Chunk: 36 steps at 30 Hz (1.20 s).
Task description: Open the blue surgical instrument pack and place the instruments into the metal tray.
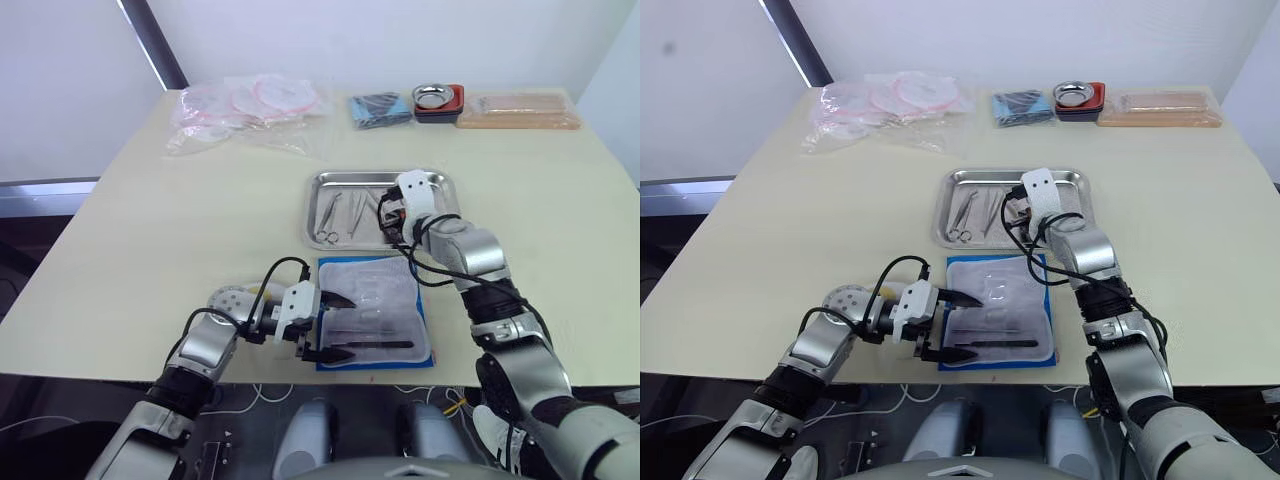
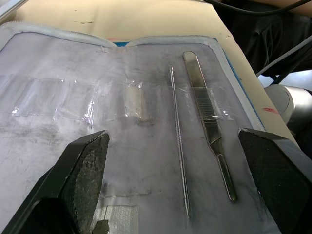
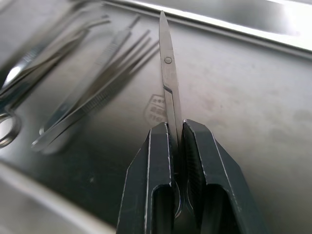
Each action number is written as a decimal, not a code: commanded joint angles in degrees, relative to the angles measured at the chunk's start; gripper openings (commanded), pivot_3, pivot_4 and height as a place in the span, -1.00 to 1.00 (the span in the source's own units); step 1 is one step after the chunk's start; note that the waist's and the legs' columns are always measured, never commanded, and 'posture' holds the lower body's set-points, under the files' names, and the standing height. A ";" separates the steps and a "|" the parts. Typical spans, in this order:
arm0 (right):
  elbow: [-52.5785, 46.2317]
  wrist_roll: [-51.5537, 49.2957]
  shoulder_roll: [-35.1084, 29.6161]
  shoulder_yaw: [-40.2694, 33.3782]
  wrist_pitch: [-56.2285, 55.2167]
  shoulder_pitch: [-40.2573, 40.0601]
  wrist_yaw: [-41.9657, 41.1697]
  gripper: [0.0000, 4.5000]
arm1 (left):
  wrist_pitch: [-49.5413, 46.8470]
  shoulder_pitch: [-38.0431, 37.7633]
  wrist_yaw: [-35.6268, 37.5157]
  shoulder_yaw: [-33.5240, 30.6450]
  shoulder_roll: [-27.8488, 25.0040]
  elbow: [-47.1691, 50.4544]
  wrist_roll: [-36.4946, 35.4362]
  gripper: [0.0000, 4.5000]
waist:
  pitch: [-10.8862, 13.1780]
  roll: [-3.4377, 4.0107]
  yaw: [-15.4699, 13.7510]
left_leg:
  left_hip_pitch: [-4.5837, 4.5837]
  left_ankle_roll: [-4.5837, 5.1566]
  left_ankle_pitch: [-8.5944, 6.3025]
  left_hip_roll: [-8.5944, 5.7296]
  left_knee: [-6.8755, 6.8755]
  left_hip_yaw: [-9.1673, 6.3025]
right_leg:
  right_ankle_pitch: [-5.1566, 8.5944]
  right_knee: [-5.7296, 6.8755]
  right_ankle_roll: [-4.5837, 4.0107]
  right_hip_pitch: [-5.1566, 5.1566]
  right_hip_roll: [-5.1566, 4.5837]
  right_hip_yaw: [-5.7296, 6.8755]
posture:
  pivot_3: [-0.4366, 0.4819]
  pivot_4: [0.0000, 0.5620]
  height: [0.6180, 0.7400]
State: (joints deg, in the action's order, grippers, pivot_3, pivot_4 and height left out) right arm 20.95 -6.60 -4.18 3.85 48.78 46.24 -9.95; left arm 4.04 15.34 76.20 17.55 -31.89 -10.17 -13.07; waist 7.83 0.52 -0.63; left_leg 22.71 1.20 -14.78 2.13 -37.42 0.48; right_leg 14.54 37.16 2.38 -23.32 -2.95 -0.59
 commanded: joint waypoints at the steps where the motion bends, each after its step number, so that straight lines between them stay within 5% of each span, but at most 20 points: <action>1: 0.70 -0.28 1.08 -2.28 2.93 2.41 2.16 -0.96 | -5.21 -2.96 -2.38 3.92 -0.67 -8.25 6.19 1.00 | 0.00 0.00 -0.01 | 0.00 0.01 0.00 0.00 0.00 0.00 | -0.04 0.00 -0.07 0.00 0.00 -0.01 | -0.05 -0.47 1.00; 5: 0.88 -0.62 1.52 -2.27 3.41 2.48 1.33 -0.96 | -4.96 -3.33 -2.59 3.90 -0.72 -8.20 6.26 1.00 | -0.01 0.00 0.04 | -0.01 0.01 0.01 0.00 0.00 0.01 | -0.06 0.00 -0.08 0.02 0.00 -0.03 | -0.05 -0.47 1.00; 12: -5.91 -0.07 -1.62 -0.62 2.78 1.35 -1.77 0.35 | -4.16 -3.46 -2.93 3.58 -0.72 -8.72 6.19 1.00 | -0.01 0.02 0.09 | -0.07 0.03 0.01 0.00 0.00 -0.01 | 0.01 0.00 0.04 0.07 0.01 -0.03 | -0.05 -0.47 1.00; 15: -11.46 -0.10 -3.96 -0.17 3.78 0.24 -2.93 0.83 | -3.94 -3.14 -2.90 3.67 -0.63 -9.08 6.35 1.00 | 0.00 0.02 0.06 | -0.05 0.03 0.02 0.00 0.00 -0.01 | 0.01 0.00 0.04 0.06 0.00 -0.04 | -0.05 -0.47 1.00; 17: -16.01 -1.43 -5.54 -0.81 4.02 -1.31 -4.58 0.96 | -4.63 -2.99 -2.45 3.65 -0.56 -8.87 5.86 1.00 | -0.01 0.02 0.07 | -0.05 0.03 0.02 0.00 0.00 -0.01 | 0.01 0.00 0.04 0.06 0.00 -0.06 | -0.05 -0.47 1.00; 28: -40.08 -14.03 -19.90 -2.01 -6.43 -22.86 -29.25 0.96 | -3.80 -2.77 -2.18 3.73 -0.43 -9.48 5.85 1.00 | 0.01 0.01 -0.18 | -0.02 0.03 0.02 0.00 0.02 -0.05 | 0.08 -0.08 0.15 0.09 -0.01 0.00 | -0.05 -0.47 1.00; 36: -44.62 -19.22 -34.33 -9.24 -24.40 -39.21 -49.04 0.96 | -3.33 -1.95 -1.96 3.58 -0.26 -11.03 5.95 1.00 | 0.12 -0.13 0.00 | -0.08 0.01 0.01 0.00 0.02 -0.11 | 0.09 -0.36 0.18 0.30 -0.05 0.06 | -0.05 -0.47 1.00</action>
State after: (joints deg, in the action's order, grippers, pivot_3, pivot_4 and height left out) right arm -21.52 -24.12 -37.83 -3.78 27.81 6.87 -56.17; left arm 4.28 16.09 75.99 17.95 -31.21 -11.89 -13.16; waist 7.95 0.38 -0.63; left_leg 22.58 1.21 -14.77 2.13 -37.40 0.42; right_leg 14.63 36.80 2.56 -23.02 -3.03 -0.56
